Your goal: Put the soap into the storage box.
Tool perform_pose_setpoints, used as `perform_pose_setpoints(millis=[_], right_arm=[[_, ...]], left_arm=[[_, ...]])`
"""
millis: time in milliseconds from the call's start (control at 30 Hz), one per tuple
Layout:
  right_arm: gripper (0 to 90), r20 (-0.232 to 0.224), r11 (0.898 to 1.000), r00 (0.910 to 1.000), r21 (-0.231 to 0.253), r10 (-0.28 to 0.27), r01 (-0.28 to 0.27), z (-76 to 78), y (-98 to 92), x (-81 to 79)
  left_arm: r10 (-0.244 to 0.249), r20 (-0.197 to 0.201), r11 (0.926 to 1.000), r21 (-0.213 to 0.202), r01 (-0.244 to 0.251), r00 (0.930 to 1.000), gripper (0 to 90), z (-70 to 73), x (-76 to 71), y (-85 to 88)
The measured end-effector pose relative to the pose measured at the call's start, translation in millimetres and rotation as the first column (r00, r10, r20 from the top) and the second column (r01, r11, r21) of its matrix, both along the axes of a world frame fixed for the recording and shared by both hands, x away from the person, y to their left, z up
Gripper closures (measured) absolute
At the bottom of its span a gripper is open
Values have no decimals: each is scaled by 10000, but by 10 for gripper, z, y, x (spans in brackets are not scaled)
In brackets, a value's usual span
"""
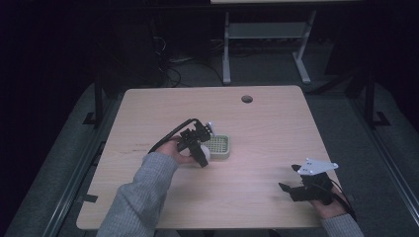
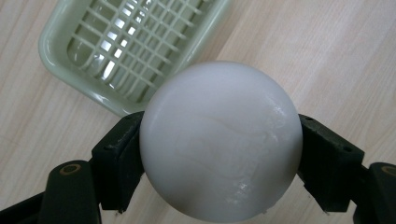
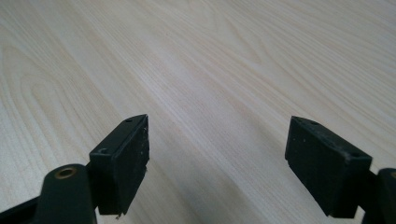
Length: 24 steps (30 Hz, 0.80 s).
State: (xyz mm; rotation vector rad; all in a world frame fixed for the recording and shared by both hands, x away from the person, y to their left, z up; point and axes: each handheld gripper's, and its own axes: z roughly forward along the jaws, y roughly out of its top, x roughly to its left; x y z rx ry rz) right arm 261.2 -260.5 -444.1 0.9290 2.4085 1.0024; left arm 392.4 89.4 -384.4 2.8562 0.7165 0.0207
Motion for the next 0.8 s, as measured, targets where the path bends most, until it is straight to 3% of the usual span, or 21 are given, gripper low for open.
perform_pose_setpoints(millis=[800], right_arm=[[213,58,10000,10000,27,16,-16,5,-17,8]], left_arm=[[28,2,10000,90,-28,10000,237,36,225,-126]])
